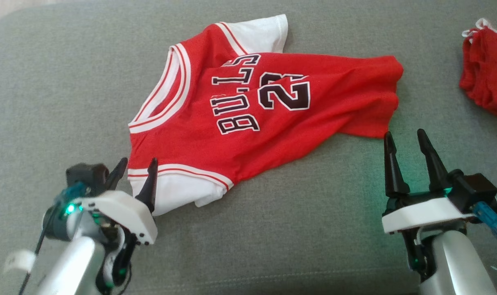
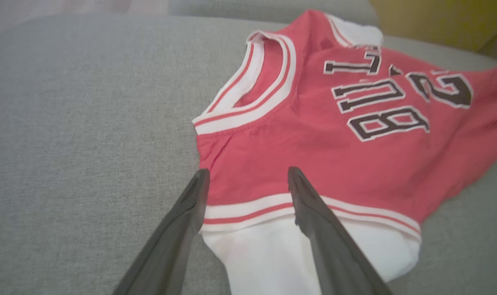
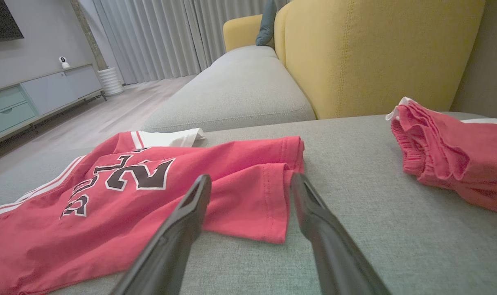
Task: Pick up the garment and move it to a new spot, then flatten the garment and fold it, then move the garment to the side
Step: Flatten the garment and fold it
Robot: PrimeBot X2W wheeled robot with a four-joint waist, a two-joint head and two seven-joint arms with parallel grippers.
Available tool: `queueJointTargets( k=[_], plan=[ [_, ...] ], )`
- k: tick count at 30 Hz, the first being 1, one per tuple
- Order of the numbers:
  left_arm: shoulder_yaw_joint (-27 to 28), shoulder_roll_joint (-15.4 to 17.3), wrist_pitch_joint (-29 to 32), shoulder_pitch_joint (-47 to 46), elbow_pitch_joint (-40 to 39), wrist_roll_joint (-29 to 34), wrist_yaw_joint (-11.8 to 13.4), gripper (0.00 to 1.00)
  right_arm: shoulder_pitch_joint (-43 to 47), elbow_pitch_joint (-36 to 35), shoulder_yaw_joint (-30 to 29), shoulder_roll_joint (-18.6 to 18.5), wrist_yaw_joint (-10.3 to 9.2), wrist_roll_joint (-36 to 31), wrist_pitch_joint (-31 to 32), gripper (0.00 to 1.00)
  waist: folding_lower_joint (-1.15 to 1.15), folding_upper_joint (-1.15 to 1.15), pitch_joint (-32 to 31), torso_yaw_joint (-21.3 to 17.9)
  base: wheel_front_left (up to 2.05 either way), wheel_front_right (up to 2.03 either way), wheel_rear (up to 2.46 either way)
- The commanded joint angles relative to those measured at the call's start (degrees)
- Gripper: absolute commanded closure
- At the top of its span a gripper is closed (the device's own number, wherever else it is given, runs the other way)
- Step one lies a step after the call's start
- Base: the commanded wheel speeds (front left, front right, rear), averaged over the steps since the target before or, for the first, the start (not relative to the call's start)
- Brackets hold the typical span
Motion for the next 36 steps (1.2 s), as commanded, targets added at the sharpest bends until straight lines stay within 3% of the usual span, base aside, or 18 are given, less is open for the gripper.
queueJointTargets(
  k=[1,5,11,12,13,14,29,36],
  plan=[
    [1.1,2.6,2.8,-3.8,0.0,0.9,-0.6,0.00,-0.8,-1.8,1.8,-0.2,0.37,0.0,-0.1,0.00,0.00,0.00,0.5,-0.5,0.00,0.00,0.00],
    [0.0,3.6,8.2,-6.4,3.2,0.5,-1.3,0.00,-1.0,-1.6,2.2,-0.2,0.37,0.2,-0.3,0.00,0.00,0.00,1.2,-1.4,0.00,0.00,0.00],
    [-0.5,3.6,10.9,-8.6,6.5,-0.1,-1.8,0.00,-1.4,-1.5,2.4,-0.2,0.37,0.5,-0.6,0.00,0.00,0.00,2.3,-2.4,0.00,0.00,0.00],
    [-0.7,3.5,11.0,-8.8,6.8,-0.2,-2.1,0.36,-1.4,-1.5,2.5,-0.2,0.37,0.5,-0.7,0.00,0.00,0.00,2.4,-2.5,0.00,0.00,0.00],
    [-0.7,3.3,10.8,-8.9,7.0,-0.4,-2.3,0.91,-1.5,-1.5,2.6,-0.2,0.37,0.6,-0.7,0.00,0.00,0.00,2.5,-2.6,0.00,0.00,0.00],
    [-0.8,3.1,10.6,-9.1,7.1,-0.6,-2.5,1.00,-1.5,-1.5,2.6,-0.2,0.37,0.6,-0.8,0.00,0.00,0.00,2.6,-2.7,0.00,0.00,0.00],
    [0.4,1.7,0.3,-16.4,6.1,1.9,-3.2,1.00,-2.3,-1.3,2.3,-0.2,0.37,0.5,-1.3,0.00,0.00,0.00,3.6,-2.4,0.00,0.00,0.00],
    [1.4,1.7,-0.5,-24.3,8.5,2.2,-4.2,1.00,-3.3,-1.6,3.0,-0.2,0.37,0.7,-1.4,0.00,0.00,0.00,5.4,-2.7,0.00,0.00,0.00]
  ],
)
